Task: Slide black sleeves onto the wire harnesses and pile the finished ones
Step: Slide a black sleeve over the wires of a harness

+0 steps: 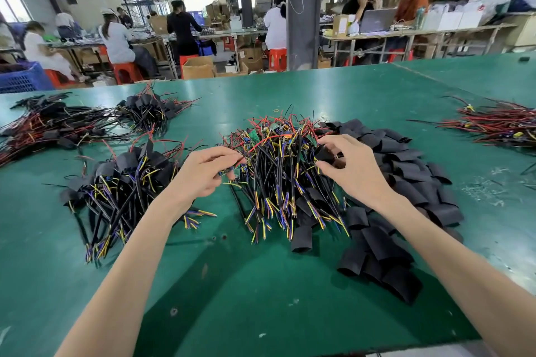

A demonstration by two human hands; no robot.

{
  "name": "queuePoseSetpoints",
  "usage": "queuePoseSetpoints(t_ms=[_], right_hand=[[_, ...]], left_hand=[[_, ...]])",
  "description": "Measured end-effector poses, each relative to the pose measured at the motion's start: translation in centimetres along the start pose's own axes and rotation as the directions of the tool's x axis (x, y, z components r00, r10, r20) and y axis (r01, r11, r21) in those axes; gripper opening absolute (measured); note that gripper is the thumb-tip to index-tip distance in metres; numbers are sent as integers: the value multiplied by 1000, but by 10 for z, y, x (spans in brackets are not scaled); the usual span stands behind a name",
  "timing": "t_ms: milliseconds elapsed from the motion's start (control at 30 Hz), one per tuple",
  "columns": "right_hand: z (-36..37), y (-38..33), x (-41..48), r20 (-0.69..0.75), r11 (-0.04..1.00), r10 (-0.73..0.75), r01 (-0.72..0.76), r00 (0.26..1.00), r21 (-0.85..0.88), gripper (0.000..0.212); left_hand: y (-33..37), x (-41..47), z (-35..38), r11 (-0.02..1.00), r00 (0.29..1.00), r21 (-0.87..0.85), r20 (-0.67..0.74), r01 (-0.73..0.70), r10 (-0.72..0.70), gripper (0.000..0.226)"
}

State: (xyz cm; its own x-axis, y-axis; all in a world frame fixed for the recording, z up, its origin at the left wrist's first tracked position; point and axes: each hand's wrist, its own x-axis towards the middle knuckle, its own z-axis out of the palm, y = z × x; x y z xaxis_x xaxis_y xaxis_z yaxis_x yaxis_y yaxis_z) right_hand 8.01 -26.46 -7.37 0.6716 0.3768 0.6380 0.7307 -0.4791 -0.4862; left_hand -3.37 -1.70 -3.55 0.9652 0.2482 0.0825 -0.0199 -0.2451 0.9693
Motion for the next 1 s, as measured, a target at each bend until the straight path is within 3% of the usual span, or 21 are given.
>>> queuePoseSetpoints(t_ms=[267,533,1000], right_hand=[[1,-4,0,-14,994,41,-40,999,103,40],[-1,-5,0,-3,980,57,-55,998,192,46],[-5,-11,-2,54,949,33,-48,998,312,51]], left_hand=[[-3,2,-8,984,982,-117,-146,-135,117,14],[3,-6,-3,999,997,-10,59,-43,44,15],[3,-8,-4,999,992,46,126,-11,5,16]])
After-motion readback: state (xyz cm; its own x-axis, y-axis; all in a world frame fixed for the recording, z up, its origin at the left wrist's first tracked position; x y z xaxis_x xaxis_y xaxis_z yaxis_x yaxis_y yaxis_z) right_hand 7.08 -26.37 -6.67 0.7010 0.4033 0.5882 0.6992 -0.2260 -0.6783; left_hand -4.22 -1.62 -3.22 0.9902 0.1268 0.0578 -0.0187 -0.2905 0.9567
